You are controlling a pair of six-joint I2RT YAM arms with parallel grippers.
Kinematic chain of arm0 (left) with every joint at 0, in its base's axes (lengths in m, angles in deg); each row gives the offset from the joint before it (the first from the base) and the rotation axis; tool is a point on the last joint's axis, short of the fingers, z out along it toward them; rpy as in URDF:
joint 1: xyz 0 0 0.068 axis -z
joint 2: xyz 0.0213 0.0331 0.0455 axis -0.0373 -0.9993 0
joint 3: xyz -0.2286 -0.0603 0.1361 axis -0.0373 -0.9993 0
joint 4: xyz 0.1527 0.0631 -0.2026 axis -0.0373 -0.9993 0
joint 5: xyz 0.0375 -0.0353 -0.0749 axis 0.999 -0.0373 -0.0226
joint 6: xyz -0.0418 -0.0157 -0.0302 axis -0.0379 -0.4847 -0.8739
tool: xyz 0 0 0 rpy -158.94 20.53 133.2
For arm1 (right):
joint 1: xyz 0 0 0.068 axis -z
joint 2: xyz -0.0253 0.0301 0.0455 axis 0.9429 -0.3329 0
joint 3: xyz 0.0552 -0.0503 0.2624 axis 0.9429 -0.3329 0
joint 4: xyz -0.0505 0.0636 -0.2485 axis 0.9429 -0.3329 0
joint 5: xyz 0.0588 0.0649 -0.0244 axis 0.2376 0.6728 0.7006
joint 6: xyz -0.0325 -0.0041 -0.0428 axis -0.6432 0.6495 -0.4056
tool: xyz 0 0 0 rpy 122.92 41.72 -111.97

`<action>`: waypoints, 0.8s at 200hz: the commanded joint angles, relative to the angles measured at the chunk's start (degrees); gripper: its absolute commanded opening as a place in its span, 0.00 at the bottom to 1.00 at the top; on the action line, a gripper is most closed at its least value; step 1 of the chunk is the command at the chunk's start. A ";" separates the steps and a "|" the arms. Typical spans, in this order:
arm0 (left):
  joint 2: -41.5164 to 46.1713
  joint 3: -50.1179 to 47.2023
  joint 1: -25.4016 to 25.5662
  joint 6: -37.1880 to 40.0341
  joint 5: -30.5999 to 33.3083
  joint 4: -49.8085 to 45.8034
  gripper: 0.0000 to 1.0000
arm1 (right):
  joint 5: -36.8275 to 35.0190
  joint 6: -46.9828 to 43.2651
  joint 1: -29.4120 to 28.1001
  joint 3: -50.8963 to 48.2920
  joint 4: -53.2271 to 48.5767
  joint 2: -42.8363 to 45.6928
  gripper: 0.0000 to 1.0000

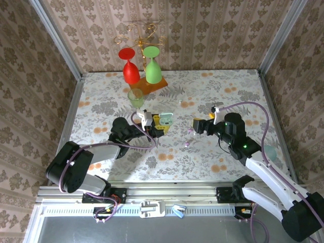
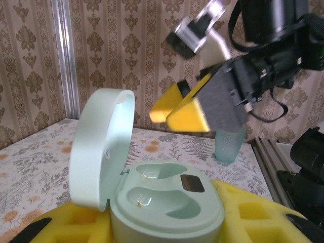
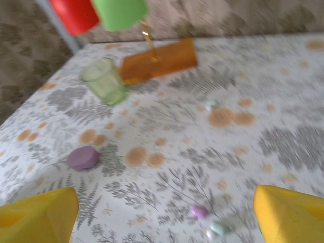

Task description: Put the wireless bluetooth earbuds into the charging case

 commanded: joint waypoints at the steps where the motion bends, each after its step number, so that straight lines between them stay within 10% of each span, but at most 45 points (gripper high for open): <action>1: -0.20 0.50 -0.34 -0.41 0.54 3.17 0.27 | -2.99 10.97 2.05 -1.43 -2.87 -1.84 0.89; 160: -1.68 1.23 -3.55 0.66 -3.22 3.19 0.27 | -3.90 36.05 -1.88 5.43 1.78 -37.04 0.52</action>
